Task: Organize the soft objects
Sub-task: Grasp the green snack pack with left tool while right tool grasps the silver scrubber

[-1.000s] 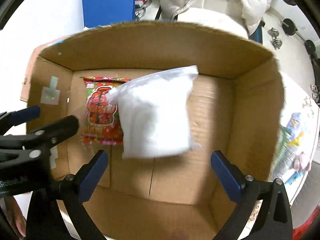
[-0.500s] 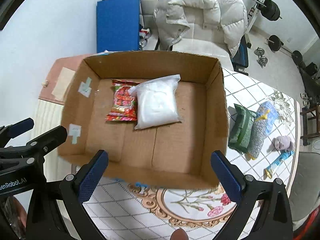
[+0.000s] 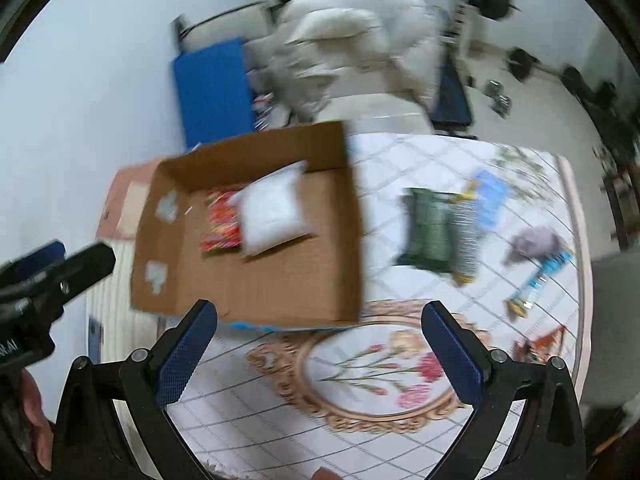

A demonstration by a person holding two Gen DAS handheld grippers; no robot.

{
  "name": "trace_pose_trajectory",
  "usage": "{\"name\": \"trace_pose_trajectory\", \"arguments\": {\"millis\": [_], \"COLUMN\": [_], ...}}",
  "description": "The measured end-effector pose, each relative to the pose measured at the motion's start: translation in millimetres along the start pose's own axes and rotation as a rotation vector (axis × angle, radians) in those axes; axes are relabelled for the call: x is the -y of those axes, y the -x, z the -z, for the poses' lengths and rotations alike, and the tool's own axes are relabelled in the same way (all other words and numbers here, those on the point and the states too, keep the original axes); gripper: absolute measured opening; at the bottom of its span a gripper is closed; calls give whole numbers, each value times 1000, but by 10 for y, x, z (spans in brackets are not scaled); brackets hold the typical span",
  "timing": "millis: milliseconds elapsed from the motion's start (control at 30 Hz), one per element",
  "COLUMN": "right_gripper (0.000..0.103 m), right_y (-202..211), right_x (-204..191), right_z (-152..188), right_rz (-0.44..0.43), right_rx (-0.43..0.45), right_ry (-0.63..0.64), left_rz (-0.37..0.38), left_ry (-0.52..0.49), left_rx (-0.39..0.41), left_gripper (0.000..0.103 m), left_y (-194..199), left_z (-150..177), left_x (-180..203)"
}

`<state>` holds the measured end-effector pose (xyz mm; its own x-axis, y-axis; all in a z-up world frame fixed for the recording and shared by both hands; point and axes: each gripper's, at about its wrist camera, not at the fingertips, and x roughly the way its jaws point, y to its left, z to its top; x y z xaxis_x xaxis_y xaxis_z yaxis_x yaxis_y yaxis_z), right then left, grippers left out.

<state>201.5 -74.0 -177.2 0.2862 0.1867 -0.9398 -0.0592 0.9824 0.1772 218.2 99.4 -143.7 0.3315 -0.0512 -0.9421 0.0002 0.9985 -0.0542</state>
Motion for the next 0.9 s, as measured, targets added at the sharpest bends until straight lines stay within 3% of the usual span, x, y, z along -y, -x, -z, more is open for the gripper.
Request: {"name": "trace_pose_trajectory", "arguments": {"millis": [100,233,367,467,533,567,600,700,900], "right_gripper": [103,101,84,80,68,57,49,42,41], "right_y": [-56,-570,-1361,-1776,-1963,-2033,-2083,-2028,-1725], "right_x": [661,1439,1880,2049,2097,2114,2141,2278,2647], "right_z": [-78,-261,-444,-499,-512,-505,-489,-439,-308], "right_rz": [48,73,-1,-50,-87,-106,-116,-130,-81], "right_rx": [-17,-79,-192,-241,-269,-284,-299,-282,-243], "right_ry": [-106,-198,-272,-301,-307,-309,-315,-346,-383], "left_rz": [39,-23,-86,-115,-127,-128,-123,-106,-102], "left_ry": [-65,-183,-261,-301,-319,-327,-326,-316,-340], "left_rx": [-58,-145,-264,-305,-332,-352,-369,-409,-540], "left_gripper": [103,102,88,87,87,87,87,87,87], "left_y": [-362,-1008,-1657,-1957,-2120,-2197,-2252,-2393,-2854], "left_z": [-259,-635,-885,-951,-971,-985,-999,-1022,-846], "left_x": [563,1272,1748,1936,2036,2084,2106,2184,2348]}}
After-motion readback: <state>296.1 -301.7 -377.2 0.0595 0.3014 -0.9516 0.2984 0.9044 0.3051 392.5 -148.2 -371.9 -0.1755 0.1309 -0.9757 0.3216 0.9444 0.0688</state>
